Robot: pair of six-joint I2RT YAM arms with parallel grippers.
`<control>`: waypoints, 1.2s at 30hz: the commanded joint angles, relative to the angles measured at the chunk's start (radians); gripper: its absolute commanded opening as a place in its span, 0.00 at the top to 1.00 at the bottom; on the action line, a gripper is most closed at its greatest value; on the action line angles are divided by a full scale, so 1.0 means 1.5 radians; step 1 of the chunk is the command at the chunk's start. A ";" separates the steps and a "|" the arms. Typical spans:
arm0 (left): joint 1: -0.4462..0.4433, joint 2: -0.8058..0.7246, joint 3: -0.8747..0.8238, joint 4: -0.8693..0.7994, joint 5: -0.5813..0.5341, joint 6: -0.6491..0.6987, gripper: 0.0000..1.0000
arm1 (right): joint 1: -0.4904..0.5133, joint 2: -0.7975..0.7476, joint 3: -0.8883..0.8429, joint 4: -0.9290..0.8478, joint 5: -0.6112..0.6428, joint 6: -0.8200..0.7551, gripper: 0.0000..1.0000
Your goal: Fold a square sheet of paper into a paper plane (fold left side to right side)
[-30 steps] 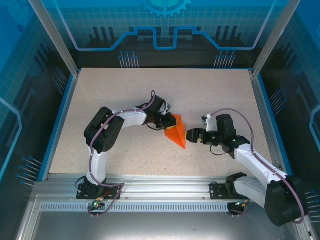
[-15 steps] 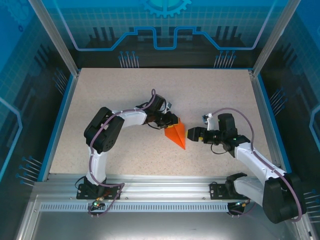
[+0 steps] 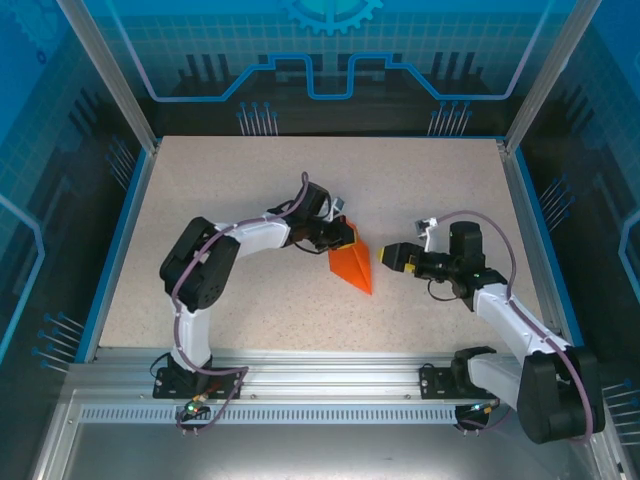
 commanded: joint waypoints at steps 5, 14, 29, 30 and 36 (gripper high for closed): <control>0.007 -0.158 0.049 -0.019 0.013 0.057 0.95 | -0.024 0.060 0.048 0.135 -0.167 0.049 0.01; 0.006 -0.226 0.094 -0.022 0.025 0.072 0.93 | -0.024 0.062 0.069 0.216 -0.212 0.105 0.01; 0.006 -0.226 0.073 0.037 0.081 0.029 0.92 | 0.017 0.052 0.096 0.242 -0.188 0.175 0.35; 0.005 -0.225 0.072 0.034 0.080 0.030 0.91 | 0.017 0.049 0.097 0.234 -0.184 0.172 0.43; 0.005 -0.214 0.072 0.010 0.074 0.046 0.83 | 0.019 0.026 0.111 0.141 -0.166 0.116 0.80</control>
